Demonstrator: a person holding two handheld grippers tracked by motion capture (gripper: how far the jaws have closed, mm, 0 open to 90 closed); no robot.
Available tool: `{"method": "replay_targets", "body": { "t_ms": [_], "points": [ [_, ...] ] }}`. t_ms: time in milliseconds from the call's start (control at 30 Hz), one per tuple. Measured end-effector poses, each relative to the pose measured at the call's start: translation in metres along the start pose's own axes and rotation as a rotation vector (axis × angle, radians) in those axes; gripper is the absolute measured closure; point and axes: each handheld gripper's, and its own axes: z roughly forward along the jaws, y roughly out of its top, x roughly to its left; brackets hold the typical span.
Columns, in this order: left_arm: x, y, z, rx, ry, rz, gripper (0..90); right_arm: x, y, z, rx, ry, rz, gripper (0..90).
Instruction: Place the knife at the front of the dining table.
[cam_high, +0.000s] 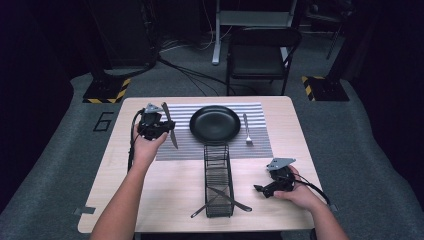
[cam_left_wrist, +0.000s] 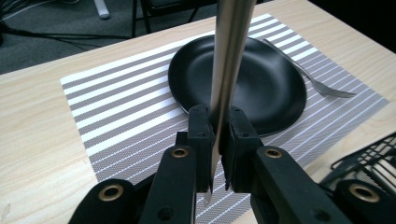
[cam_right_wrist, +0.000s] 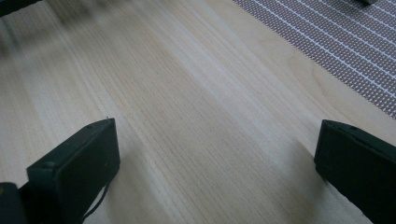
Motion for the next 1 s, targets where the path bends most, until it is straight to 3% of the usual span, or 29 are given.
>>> {"method": "replay_targets", "body": {
  "t_ms": [367,467,600,767,967,1000],
  "points": [
    [0.009,-0.011,0.019,0.043,0.016,-0.024,82.7,0.000,0.000,0.000,0.000,0.000,0.000,0.0],
    [0.012,-0.014,0.023,0.008,0.021,-0.044,82.6,0.000,0.000,0.000,0.000,0.000,0.000,0.0],
    [0.013,-0.013,0.027,-0.003,0.023,-0.041,82.6,0.000,0.000,0.000,0.000,0.000,0.000,0.0],
    [0.015,-0.012,0.036,-0.027,0.030,-0.090,82.6,0.000,0.000,0.000,0.000,0.000,0.000,0.0],
    [0.014,-0.011,0.050,-0.061,0.061,-0.110,82.7,0.000,0.000,0.000,0.000,0.000,0.000,0.0],
    [0.016,-0.011,0.055,-0.071,0.071,-0.134,82.7,0.000,0.000,0.000,0.000,0.000,0.000,0.0]
  ]
}}
